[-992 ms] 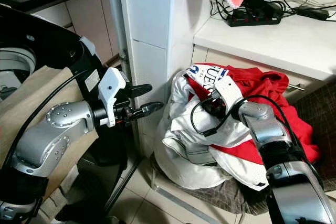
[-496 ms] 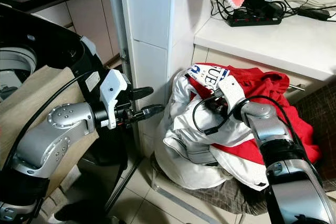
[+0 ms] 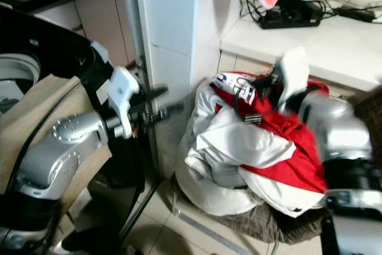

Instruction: Clothes washing

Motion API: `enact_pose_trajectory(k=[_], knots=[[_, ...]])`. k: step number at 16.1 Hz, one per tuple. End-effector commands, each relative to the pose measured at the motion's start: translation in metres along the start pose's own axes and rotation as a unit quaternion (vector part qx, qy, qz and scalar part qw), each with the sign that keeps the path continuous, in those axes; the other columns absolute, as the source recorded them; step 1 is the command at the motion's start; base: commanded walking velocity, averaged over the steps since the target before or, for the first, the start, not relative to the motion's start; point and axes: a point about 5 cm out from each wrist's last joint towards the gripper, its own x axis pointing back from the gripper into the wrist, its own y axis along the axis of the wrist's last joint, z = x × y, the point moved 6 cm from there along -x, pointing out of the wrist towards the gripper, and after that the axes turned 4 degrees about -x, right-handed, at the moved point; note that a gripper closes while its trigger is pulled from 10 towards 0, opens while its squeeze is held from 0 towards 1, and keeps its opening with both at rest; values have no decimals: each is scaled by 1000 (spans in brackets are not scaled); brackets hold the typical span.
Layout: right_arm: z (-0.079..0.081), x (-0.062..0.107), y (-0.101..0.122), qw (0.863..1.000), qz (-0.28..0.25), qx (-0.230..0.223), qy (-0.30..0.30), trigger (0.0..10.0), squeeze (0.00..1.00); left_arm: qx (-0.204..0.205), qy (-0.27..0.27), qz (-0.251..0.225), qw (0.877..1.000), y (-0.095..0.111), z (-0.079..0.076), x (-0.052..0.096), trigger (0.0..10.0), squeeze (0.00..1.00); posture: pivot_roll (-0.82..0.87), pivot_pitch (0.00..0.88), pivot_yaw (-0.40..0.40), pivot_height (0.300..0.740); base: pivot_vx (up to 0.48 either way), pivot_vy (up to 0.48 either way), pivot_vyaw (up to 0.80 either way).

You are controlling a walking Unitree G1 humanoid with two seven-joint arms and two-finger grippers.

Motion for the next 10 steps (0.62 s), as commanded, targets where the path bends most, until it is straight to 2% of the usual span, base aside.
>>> enact_pose_trajectory(k=[1, 2, 3, 4, 5, 6, 7, 8, 10], knots=[[16, 12, 36, 998, -49, 9, 46, 0, 0, -5, 26, -42, 999, 21, 11, -2, 10000, 0, -130, 0, 17, 740, 0, 0, 0], [31, 21, 59, 993, -80, 15, 84, 0, 0, -7, 45, -63, 997, 30, 19, -4, 10000, 0, -133, 0, 18, 740, 0, 0, 0], [37, 25, 68, 991, -93, 14, 100, 0, 0, -4, 51, -72, 996, 34, 21, -4, 10000, 0, -135, 0, 18, 740, 0, 0, 0], [40, 26, 69, 992, -78, 44, 88, 0, 0, 0, 50, -68, 996, 33, 22, -5, 10000, 0, -141, 0, 19, 740, 0, 0, 0], [36, 21, 61, 995, -59, 58, 64, 5686, 0, -4, 44, -52, 998, 26, 19, -5, 10000, 0, -141, 0, 19, 740, 0, 0, 0], [32, 16, 51, 996, -41, 66, 42, 10000, 0, -12, 38, -30, 999, 17, 16, -6, 10000, 0, -143, 0, 20, 740, 0, 0, 0], [25, 4, 30, 998, -7, 60, -1, 10000, 384, -26, 24, 12, 999, -2, 10, -5, 10000, 0, -144, 0, 23, 740, 0, 0, 0], [19, -10, 9, 999, 12, 27, -41, 10000, 1000, -20, 9, 28, 999, -11, 3, -4, 10000, 0, -144, 0, 25, 740, 0, 0, 0], [13, -22, -13, 997, 37, 23, -58, 10000, 1000, -18, -5, 36, 999, -15, -3, -3, 10000, 0, -134, 0, 24, 740, 0, 0, 0]])
